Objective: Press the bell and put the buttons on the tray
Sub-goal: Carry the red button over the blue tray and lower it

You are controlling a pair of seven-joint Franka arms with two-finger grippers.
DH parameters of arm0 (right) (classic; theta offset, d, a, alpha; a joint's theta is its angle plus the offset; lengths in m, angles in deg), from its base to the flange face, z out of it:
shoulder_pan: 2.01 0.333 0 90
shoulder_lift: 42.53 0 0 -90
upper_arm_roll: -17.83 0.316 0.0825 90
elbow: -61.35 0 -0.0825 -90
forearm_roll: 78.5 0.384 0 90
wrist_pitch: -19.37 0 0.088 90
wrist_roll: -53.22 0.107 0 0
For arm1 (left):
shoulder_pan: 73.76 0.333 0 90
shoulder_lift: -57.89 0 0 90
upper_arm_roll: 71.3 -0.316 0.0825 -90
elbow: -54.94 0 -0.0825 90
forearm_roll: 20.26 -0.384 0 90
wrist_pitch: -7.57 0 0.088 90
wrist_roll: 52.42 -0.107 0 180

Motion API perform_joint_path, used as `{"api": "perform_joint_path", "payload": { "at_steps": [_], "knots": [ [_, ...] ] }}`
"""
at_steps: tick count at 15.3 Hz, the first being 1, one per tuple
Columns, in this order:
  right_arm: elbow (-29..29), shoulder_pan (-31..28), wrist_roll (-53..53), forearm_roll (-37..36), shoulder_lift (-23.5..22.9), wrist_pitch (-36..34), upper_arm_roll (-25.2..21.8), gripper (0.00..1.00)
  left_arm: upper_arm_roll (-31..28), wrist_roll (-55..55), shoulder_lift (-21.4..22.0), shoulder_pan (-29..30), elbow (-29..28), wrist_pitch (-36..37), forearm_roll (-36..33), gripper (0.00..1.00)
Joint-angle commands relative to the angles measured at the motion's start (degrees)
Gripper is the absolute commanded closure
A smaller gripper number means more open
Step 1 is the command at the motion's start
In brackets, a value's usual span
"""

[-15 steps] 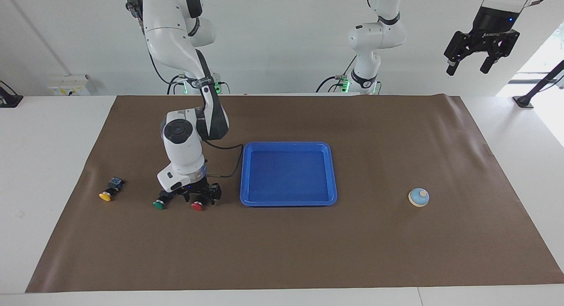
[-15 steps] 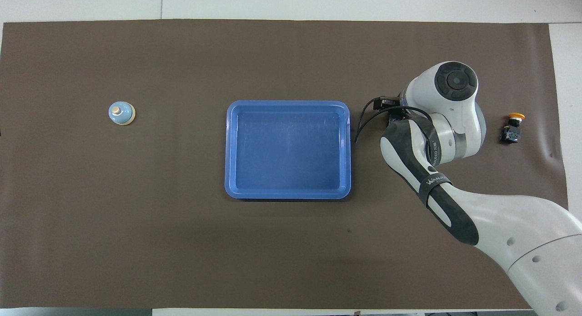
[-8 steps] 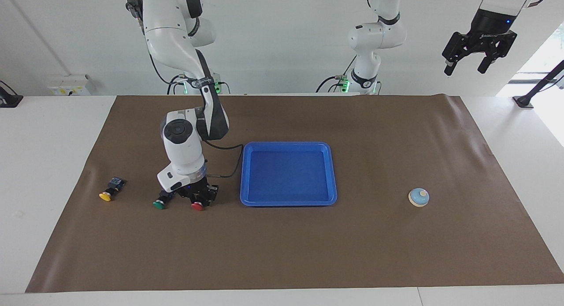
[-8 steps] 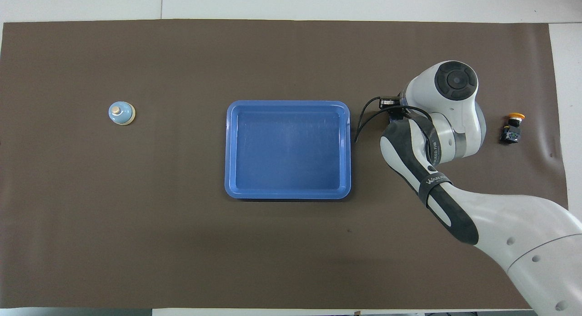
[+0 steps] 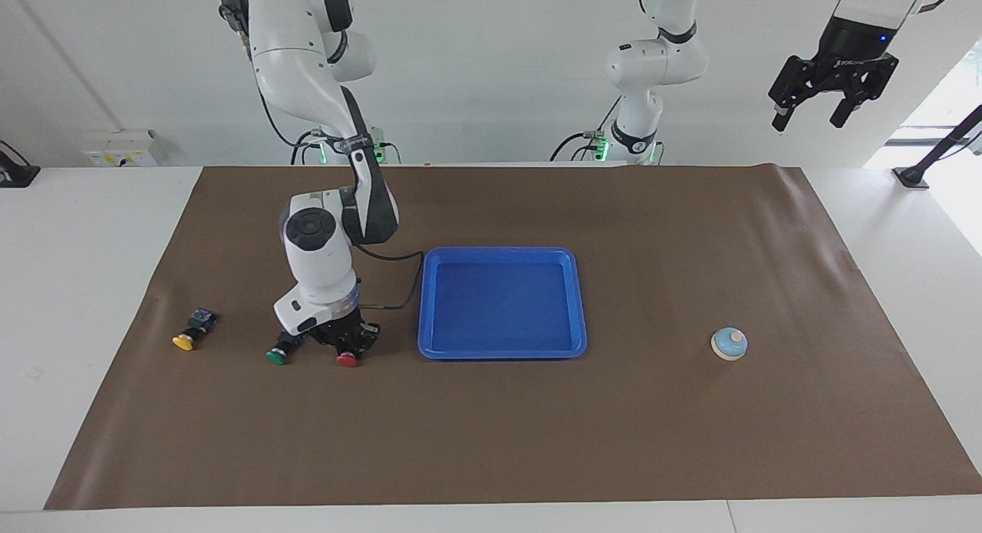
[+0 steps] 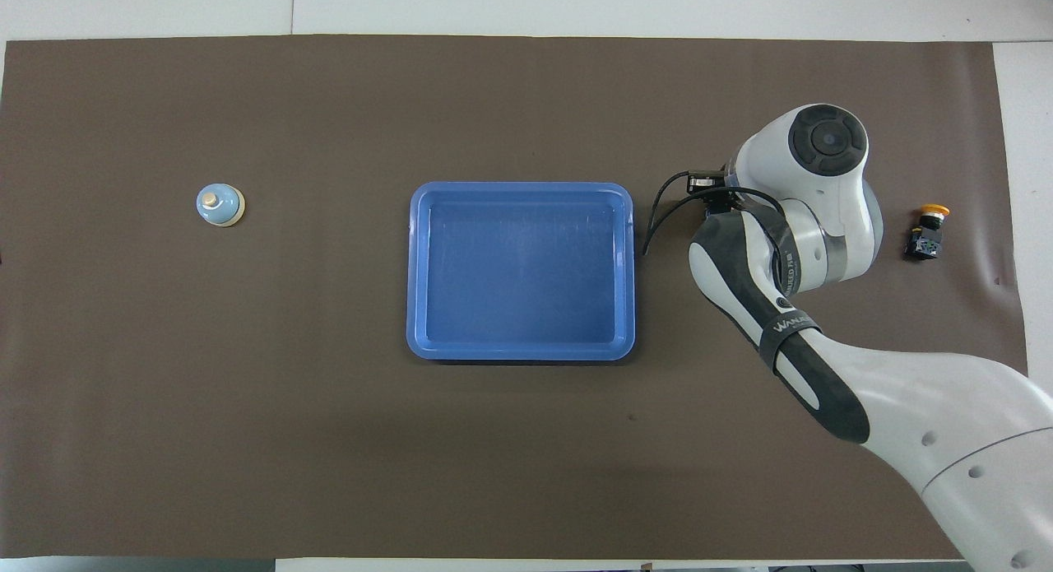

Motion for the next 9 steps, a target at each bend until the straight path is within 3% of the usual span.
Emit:
{"api": "perform_joint_path", "payload": {
  "at_steps": [1,3,9],
  "knots": [
    [10.8,-0.2,1.3,1.6,0.5,-12.7,3.1,1.00,-0.2,0.4,0.4,-0.2,-0.2,0.8,-0.4,0.00],
    [15.1,1.5,2.1,4.1,0.3,-16.4,3.4,1.00,-0.2,0.4,0.4,-0.2,-0.2,0.8,-0.5,0.00],
    [14.6,11.1,14.7,5.4,0.0,-15.7,3.3,1.00,-0.2,0.4,0.4,-0.2,-0.1,0.8,-0.4,0.00]
  ]
}}
